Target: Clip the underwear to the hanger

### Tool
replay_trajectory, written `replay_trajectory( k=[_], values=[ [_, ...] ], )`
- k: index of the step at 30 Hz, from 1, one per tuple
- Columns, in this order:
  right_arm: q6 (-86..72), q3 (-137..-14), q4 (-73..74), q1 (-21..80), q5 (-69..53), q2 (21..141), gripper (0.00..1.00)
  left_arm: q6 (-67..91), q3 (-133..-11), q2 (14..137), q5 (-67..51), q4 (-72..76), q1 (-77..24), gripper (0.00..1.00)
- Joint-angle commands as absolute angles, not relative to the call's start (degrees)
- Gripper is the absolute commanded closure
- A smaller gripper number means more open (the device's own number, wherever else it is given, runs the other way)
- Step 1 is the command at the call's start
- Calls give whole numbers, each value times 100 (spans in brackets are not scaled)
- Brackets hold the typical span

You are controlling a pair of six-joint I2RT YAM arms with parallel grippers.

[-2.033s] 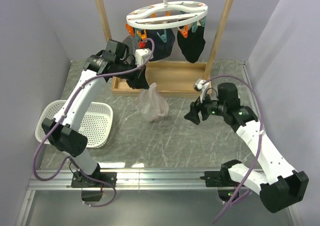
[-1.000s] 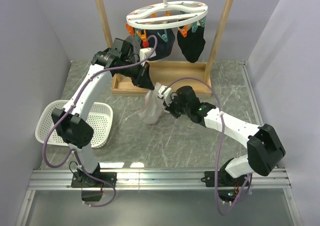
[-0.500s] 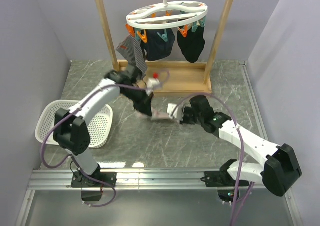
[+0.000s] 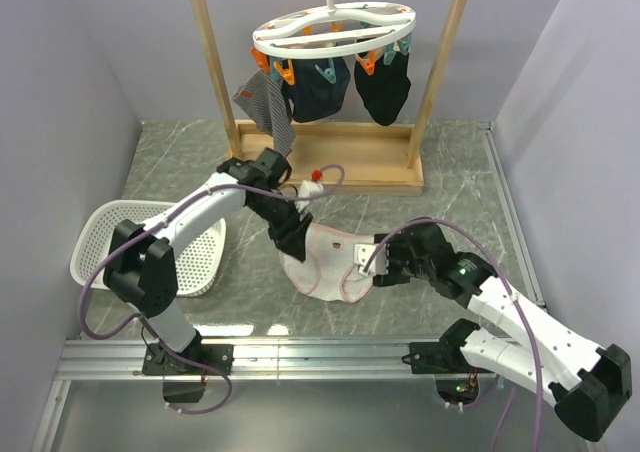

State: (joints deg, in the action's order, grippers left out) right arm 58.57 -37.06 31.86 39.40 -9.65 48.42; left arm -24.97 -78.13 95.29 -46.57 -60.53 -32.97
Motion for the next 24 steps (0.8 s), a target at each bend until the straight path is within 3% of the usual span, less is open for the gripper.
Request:
replay_trajectory(
  k=[1, 8, 16, 24],
  values=[
    [4880, -3858, 3348, 3509, -869, 5307, 33, -1619, -8068, 9508, -3940, -4888, -2875, 44],
    [2746, -5201, 3945, 2101, -1749, 7011, 34, -284, -7884, 9966, -2752, -3982, -2584, 47],
    [1180, -6187, 4649, 1364, -2670, 8418, 30, 263, -8261, 10809, -2602, -3841, -2452, 45],
    [212, -6460, 4755, 835, -2681, 9676, 30, 351, -8235, 11135, -2549, -3674, -2443, 47]
  ],
)
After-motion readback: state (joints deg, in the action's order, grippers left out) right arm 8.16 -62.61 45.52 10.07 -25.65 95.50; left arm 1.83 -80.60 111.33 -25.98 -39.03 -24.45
